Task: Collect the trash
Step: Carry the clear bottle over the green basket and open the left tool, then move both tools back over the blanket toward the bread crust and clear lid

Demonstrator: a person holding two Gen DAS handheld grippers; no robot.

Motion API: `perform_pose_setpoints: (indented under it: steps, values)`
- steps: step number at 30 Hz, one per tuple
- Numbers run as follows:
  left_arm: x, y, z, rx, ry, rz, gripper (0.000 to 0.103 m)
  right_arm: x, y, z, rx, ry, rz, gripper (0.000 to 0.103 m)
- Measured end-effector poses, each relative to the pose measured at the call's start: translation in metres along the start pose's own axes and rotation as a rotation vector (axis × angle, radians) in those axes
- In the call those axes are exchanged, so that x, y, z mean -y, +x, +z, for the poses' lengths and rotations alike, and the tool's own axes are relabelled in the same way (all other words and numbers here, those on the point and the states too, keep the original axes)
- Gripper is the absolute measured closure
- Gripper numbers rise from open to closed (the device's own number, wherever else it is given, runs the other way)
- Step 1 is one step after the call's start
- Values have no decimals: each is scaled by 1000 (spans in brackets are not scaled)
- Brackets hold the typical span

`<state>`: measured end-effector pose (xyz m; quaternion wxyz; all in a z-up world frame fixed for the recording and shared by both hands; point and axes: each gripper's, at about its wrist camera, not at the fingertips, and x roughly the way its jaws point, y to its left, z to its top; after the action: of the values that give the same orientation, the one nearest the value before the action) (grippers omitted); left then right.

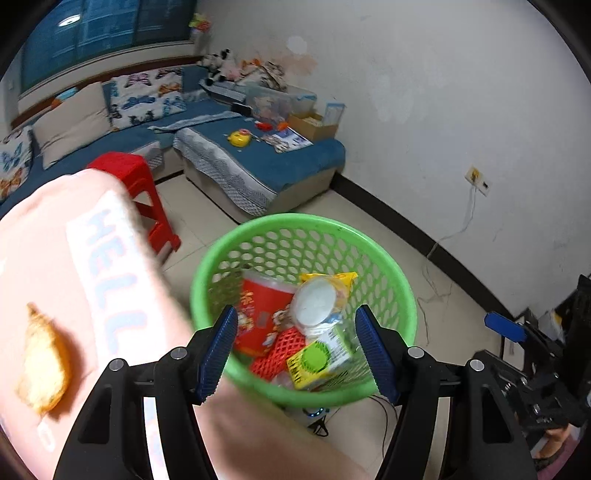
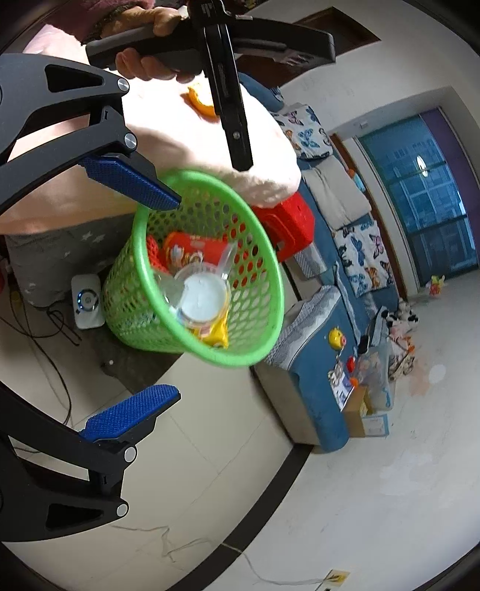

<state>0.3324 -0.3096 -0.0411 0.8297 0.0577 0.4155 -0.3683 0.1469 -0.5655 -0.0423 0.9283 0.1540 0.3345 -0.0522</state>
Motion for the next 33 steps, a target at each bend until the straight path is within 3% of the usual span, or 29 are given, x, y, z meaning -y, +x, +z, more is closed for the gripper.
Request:
perform_pose_setpoints:
  steps: [13, 21, 33]
  values:
    - [-95, -98, -55, 77, -165, 168, 39, -74, 15, 13, -21, -119, 97, 9]
    - [-137, -143, -83, 116, -250, 240, 39, -105, 23, 17, -45, -151, 135, 9]
    - [-203, -197, -124, 138, -375, 361, 39, -188, 55, 18, -97, -280, 231, 9]
